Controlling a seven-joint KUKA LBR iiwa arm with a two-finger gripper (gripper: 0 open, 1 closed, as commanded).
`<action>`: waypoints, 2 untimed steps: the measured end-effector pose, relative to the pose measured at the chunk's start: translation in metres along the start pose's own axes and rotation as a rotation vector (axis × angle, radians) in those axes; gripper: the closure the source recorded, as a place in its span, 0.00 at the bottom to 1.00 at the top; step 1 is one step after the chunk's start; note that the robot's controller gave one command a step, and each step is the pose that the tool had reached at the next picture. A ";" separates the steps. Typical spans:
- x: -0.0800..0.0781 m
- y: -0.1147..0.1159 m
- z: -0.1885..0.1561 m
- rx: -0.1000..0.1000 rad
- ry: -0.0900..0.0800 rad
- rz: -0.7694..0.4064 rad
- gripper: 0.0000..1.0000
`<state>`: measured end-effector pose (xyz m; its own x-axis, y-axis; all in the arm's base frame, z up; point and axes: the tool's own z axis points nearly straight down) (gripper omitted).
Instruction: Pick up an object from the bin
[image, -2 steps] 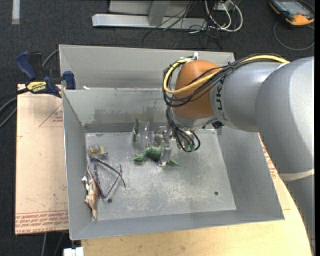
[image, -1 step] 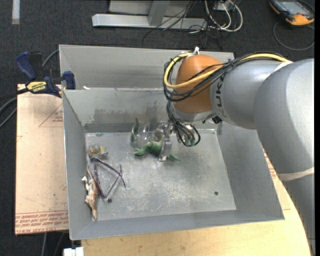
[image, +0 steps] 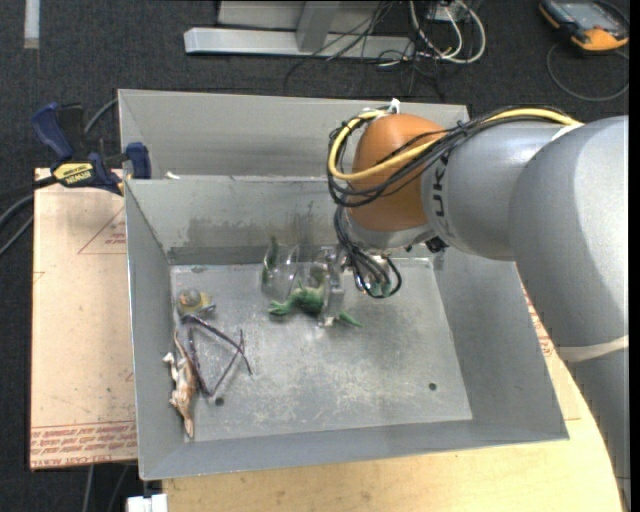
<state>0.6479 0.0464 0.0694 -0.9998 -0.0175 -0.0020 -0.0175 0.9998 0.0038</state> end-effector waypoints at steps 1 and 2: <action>-0.005 -0.029 0.000 0.001 -0.007 -0.020 1.00; -0.005 -0.024 -0.001 -0.001 -0.003 -0.033 1.00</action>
Offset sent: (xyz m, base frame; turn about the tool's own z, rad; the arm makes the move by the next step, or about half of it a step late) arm 0.0046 -0.0230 0.0012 -0.0382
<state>0.6529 0.0229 0.0700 -0.9987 -0.0508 -0.0053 -0.0509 0.9987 0.0047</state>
